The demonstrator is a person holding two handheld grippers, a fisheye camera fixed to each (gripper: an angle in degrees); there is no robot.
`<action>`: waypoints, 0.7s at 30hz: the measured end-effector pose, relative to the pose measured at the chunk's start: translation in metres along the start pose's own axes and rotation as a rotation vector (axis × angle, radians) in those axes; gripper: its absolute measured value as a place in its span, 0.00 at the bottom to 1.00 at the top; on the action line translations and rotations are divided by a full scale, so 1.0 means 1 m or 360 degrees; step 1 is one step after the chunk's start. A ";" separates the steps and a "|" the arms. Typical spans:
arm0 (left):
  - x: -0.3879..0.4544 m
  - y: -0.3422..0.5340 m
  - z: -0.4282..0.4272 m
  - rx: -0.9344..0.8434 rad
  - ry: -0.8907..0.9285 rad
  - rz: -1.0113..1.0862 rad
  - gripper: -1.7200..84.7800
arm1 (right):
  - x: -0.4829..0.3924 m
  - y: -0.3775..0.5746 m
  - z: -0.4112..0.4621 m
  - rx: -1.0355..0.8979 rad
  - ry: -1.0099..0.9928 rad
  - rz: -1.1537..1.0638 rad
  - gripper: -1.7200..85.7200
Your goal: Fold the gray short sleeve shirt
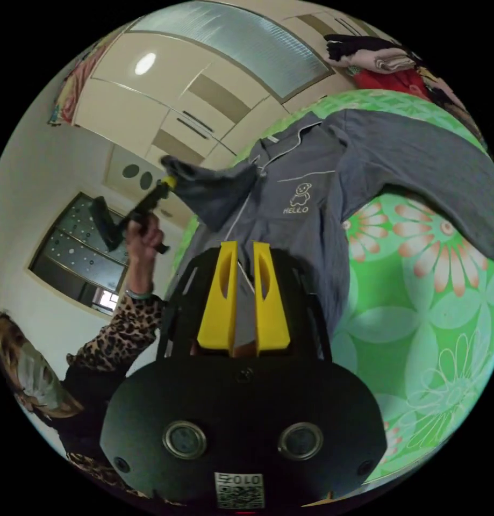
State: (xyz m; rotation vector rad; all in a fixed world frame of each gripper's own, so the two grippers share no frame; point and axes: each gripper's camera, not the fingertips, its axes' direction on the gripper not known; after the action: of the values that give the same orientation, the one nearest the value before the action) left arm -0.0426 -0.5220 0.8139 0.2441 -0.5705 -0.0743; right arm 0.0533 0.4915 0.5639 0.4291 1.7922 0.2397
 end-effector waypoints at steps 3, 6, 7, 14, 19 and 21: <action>-0.113 0.027 -0.054 0.0149 -0.0066 -0.0406 0.02 | 0.011 0.001 0.021 -0.0066 -0.0002 0.0106 0.07; -0.236 0.086 -0.104 0.0269 -0.0093 -0.0845 0.02 | 0.022 0.003 0.022 0.0003 -0.0190 0.0101 0.07; -0.279 0.116 -0.120 0.0312 -0.0073 -0.0986 0.02 | 0.028 0.005 0.022 0.0037 -0.0213 0.0144 0.07; -0.430 0.255 -0.158 0.0346 -0.0124 -0.1355 0.02 | 0.032 0.000 0.033 -0.0002 -0.0193 0.0202 0.07; -0.493 0.297 -0.173 0.0374 -0.0108 -0.1371 0.02 | 0.035 -0.004 0.041 -0.0051 -0.0177 0.0246 0.07; -0.512 0.307 -0.181 0.0395 -0.0123 -0.1351 0.02 | 0.035 -0.004 0.043 -0.0060 -0.0177 0.0250 0.07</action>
State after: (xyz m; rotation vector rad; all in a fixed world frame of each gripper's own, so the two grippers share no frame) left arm -0.3739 -0.1167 0.4744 0.7169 -0.5198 -0.8402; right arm 0.0868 0.4994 0.5197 0.5467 1.6446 0.3519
